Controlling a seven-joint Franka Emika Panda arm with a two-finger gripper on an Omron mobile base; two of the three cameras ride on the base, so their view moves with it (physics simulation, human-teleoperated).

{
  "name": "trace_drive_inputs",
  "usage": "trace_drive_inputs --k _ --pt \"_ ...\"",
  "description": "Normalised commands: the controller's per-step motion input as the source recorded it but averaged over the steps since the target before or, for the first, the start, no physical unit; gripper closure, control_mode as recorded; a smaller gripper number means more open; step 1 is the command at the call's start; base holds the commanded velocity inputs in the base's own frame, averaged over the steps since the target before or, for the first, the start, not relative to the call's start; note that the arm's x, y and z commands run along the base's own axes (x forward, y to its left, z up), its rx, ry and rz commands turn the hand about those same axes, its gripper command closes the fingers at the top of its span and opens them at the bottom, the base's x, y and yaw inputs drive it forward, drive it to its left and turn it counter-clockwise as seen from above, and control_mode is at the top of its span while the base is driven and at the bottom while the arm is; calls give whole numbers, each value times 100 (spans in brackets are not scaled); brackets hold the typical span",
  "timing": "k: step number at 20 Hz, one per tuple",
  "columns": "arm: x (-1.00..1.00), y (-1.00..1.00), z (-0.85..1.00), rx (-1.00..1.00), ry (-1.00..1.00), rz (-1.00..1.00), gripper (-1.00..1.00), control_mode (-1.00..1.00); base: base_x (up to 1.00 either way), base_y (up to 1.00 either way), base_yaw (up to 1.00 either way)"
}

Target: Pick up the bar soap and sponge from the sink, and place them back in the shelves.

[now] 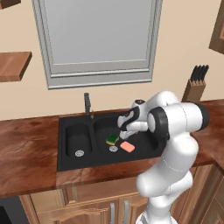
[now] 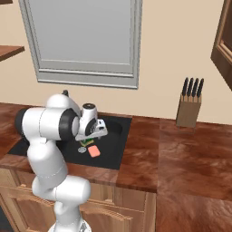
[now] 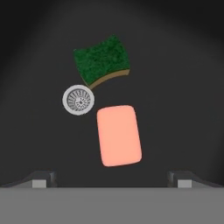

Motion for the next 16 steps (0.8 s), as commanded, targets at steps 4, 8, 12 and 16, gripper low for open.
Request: trace_drive_inputs --k 4,8,12,16 --pt "0 0 -25 0 0 0 -100 -100 0 0 0" --pt "0 0 -21 0 0 0 -100 -100 0 0 0" --pt "0 0 -22 0 0 0 -100 -100 0 0 0" --pt "0 0 -22 0 0 0 -100 -100 0 0 0"
